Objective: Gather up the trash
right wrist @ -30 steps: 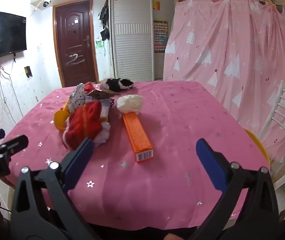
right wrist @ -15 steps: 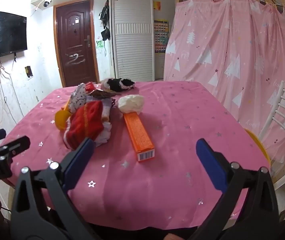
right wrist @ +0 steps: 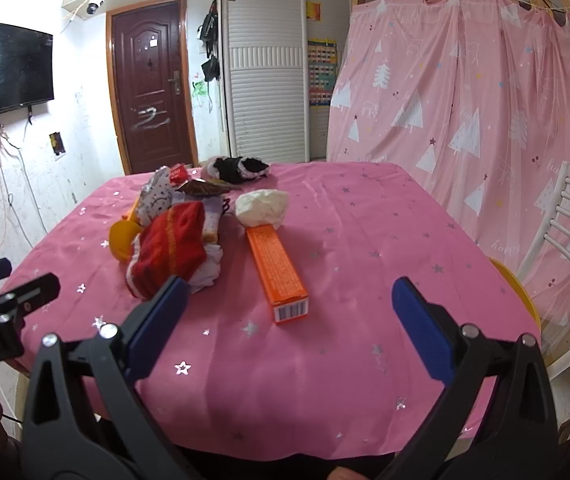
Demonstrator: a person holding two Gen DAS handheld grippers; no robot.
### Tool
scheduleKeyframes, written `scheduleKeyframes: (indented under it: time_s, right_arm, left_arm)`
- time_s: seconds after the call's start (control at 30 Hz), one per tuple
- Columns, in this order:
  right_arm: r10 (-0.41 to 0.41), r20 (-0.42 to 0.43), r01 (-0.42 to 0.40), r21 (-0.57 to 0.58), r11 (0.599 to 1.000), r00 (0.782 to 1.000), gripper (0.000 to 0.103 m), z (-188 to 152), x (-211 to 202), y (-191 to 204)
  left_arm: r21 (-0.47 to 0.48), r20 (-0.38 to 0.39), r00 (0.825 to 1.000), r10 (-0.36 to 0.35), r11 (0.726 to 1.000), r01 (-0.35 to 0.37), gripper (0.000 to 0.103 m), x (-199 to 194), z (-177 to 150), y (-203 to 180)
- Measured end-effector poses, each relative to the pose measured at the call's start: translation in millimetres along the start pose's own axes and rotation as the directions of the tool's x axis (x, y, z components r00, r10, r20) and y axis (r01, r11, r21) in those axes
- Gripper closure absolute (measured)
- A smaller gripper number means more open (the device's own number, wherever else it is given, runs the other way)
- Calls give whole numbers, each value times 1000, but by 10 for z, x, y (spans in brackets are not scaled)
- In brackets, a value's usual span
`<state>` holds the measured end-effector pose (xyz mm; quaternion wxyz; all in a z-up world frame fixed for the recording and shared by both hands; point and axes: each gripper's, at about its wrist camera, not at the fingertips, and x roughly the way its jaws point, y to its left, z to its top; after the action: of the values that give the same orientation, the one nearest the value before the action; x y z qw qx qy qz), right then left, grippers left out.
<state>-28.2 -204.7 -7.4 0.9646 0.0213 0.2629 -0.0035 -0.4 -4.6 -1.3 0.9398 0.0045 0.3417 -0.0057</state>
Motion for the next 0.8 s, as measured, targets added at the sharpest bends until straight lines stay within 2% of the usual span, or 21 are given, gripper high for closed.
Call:
scheduleKeyframes:
  time_s: [0.8]
  right_arm:
    - [3,-2,-3,4,1000,1000,5,-2,3,-5]
  left_arm:
    - [6,1,1000,0,1000,0,8,-1,3,-16]
